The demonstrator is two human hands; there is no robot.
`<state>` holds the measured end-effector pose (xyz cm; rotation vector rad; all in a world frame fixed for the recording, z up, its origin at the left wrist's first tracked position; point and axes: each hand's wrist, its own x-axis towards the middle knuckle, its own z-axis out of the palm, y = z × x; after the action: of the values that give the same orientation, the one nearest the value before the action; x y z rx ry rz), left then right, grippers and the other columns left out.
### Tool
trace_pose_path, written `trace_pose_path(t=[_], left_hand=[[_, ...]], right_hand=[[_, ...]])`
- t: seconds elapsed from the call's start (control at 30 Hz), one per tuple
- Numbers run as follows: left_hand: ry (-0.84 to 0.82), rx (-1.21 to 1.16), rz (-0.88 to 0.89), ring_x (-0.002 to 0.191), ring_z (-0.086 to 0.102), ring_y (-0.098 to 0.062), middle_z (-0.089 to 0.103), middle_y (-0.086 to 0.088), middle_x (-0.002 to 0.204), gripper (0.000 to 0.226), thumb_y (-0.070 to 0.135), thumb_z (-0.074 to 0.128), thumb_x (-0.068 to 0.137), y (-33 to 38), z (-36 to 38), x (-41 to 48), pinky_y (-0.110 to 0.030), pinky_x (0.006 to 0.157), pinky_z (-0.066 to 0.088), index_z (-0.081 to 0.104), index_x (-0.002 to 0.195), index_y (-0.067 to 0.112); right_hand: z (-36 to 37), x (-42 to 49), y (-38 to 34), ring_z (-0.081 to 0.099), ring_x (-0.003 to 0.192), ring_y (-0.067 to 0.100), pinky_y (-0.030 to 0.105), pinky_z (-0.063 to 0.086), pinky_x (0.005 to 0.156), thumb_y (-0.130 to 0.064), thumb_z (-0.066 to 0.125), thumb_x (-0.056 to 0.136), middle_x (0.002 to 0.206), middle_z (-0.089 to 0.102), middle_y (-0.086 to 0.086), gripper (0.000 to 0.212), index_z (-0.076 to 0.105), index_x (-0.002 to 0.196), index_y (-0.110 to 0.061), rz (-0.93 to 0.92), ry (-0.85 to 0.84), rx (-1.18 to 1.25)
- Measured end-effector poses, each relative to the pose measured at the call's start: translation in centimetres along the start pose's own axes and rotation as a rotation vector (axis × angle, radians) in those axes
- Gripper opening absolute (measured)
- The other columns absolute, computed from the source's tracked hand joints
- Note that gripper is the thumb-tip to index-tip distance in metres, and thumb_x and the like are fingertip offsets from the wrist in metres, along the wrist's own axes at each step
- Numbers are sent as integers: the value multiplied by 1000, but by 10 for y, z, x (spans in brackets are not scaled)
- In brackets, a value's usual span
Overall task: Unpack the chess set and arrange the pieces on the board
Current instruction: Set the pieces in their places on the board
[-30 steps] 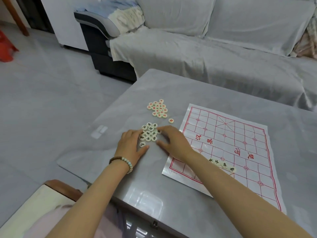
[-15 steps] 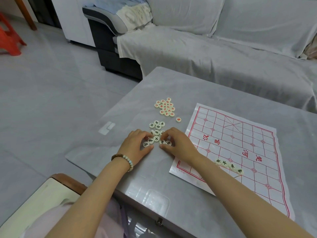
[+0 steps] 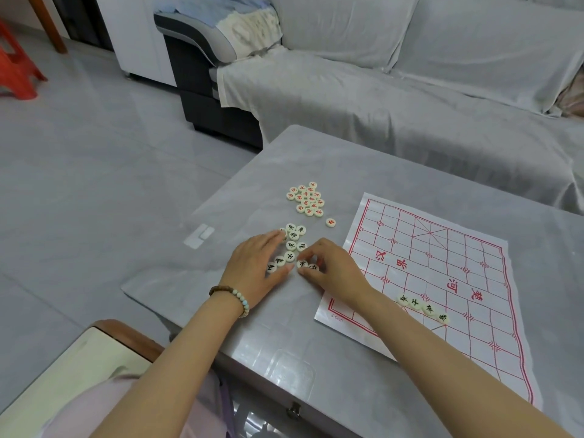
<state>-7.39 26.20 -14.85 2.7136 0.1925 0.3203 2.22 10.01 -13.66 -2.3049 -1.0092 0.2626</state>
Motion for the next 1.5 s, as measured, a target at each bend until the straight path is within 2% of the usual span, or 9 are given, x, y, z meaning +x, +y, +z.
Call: trace_pose_path(t=[0.13, 0.33, 0.57, 0.7, 0.87, 0.97, 1.1, 1.27, 1.5], left_hand=[[-150, 114, -87, 143, 8, -15, 14, 6, 155, 93, 69, -6, 71, -2, 11, -3, -31, 115, 5, 11, 148, 21], [-112, 4, -68, 143, -1, -10, -3, 11, 156, 85, 70, -3, 74, 1, 9, 6, -31, 116, 0, -4, 148, 28], [-155, 112, -90, 143, -7, -11, -4, 11, 156, 90, 70, -10, 70, 3, 16, 18, -33, 116, -2, -2, 148, 25], [-192, 110, -132, 143, -6, -12, 0, 9, 157, 71, 64, 11, 90, -1, 14, 21, -34, 116, -2, 1, 149, 25], [-190, 85, -75, 143, -5, -11, 2, 11, 156, 92, 71, -6, 69, 3, 10, 10, -32, 115, -1, 9, 149, 27], [-114, 1, -94, 142, 11, -15, 12, 7, 155, 84, 72, 24, 78, -1, 5, 2, -30, 114, 10, 13, 148, 26], [71, -109, -93, 119, 41, -14, 51, 6, 129, 61, 42, 68, 79, -2, -2, -8, -23, 98, 31, 46, 133, 23], [99, -306, -139, 90, 50, 2, 64, 14, 100, 39, 30, 71, 79, 3, 2, -12, -14, 82, 41, 60, 116, 30], [131, -567, -190, 85, 61, 1, 67, 18, 90, 33, 20, 77, 75, 21, -8, -14, -11, 74, 47, 63, 102, 35]], right_hand=[[0, 0, 0, 51, 79, 4, 18, 42, 72, -29, 66, 85, 98, 57, -6, 22, 68, 106, -23, -11, 0, -18], [0, -1, 0, 51, 79, 3, 20, 45, 72, -30, 66, 85, 98, 57, -6, 21, 68, 105, -24, -12, 8, -17], [-1, -3, -1, 50, 79, 4, 22, 45, 73, -31, 65, 86, 98, 56, -6, 21, 68, 107, -26, -23, 4, -23], [-2, -3, 3, 49, 77, 2, 14, 40, 70, -30, 65, 86, 100, 57, -7, 24, 69, 109, -24, -26, 6, -49], [-1, -4, 5, 48, 76, 3, 15, 38, 68, -28, 66, 86, 96, 59, -5, 23, 70, 107, -22, -43, 34, -43], [0, -7, 3, 50, 76, 8, 24, 43, 73, -25, 67, 85, 94, 61, -1, 22, 71, 106, -19, -27, 58, 2], [3, -13, -1, 50, 78, 11, 26, 41, 73, -24, 67, 85, 92, 61, 2, 22, 71, 106, -19, -25, 89, 17], [-1, -22, -6, 55, 76, 12, 27, 47, 73, -23, 71, 82, 90, 62, 0, 21, 72, 103, -20, 21, 190, 128], [-39, -66, 10, 56, 77, 2, 13, 46, 70, -23, 69, 83, 88, 61, -12, 19, 69, 102, -26, 61, 261, 135]])
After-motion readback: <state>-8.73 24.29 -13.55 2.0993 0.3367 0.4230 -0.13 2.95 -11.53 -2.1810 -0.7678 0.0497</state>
